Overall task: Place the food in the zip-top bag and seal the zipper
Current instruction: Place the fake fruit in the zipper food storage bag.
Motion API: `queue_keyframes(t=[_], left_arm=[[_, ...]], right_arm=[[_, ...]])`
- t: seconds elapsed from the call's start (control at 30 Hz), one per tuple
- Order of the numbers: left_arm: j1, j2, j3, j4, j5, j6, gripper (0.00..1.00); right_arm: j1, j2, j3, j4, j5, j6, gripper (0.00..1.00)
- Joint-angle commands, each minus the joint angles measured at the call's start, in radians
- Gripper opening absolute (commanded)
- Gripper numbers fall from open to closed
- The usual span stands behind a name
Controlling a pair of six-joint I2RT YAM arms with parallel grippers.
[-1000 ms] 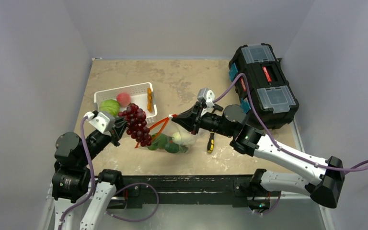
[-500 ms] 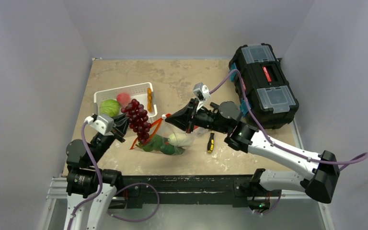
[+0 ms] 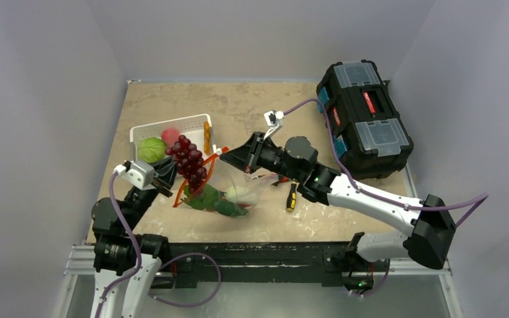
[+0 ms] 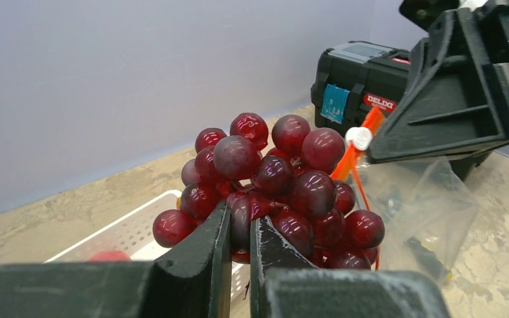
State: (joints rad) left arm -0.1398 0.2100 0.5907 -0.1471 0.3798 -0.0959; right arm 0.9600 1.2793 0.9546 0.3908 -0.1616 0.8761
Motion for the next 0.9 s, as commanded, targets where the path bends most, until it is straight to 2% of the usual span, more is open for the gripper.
queue_keyframes(t=[0.0,0.2,0.3,0.4,0.57,0.77,0.87], left_arm=[[-0.004,-0.026,0.037,-0.048,0.059,-0.021,0.00],[-0.004,0.019,0.115,-0.247,0.189,-0.015,0.00],[-0.004,-0.001,0.106,-0.274,0.213,-0.013,0.00],[-0.004,0.002,0.092,-0.273,0.305,0.020,0.00],[-0.005,0.145,0.148,-0.323,0.433,0.077,0.00],[-0.006,0.276,0.222,-0.359,0.429,0.058,0.00],[-0.006,0.366,0.263,-0.381,0.539,0.035,0.00]], right_arm=[[-0.006,-0.006,0.052,0.108,0.069,0.108,0.00],[-0.009,-0.024,0.059,0.156,0.064,0.112,0.00],[-0.010,-0.037,0.056,0.164,0.069,0.126,0.00],[-0.012,-0.034,0.062,0.159,0.067,0.144,0.00],[-0.012,0.015,0.093,0.217,-0.021,0.150,0.00],[-0.011,0.051,0.150,0.180,-0.147,0.021,0.00],[-0.010,0.061,0.140,0.195,-0.190,-0.017,0.00]])
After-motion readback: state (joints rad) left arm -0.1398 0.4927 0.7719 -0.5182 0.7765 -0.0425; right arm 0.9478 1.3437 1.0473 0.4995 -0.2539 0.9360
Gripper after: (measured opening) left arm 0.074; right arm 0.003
